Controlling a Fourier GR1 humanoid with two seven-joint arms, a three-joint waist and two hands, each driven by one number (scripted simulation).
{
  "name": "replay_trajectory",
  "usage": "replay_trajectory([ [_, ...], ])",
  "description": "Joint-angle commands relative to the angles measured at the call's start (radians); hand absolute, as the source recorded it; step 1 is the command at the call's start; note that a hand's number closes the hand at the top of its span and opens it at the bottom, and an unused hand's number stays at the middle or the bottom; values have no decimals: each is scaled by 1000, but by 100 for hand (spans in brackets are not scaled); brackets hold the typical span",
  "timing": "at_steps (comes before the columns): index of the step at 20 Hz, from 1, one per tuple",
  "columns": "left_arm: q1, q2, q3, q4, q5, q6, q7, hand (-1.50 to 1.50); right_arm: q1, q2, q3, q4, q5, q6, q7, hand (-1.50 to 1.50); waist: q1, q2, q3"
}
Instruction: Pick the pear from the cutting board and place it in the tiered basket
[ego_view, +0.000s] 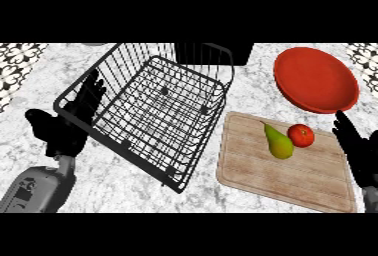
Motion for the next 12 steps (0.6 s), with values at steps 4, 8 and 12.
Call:
replay_trajectory([
  [4, -42, 67, -71, -30, -137, -26, -61, 0, -222, 144, 105, -196, -184, 300, -59, 150, 71, 25, 20],
  [8, -37, 114, -114, -16, -217, -45, -126, 0, -364, 34, 103, -49, 75, 112, 55, 150, 58, 38, 11],
  [12, 34, 128, -89, -30, -215, -58, -184, 0, -465, 241, 37, 115, -119, 188, -16, -150, 37, 38, 15],
])
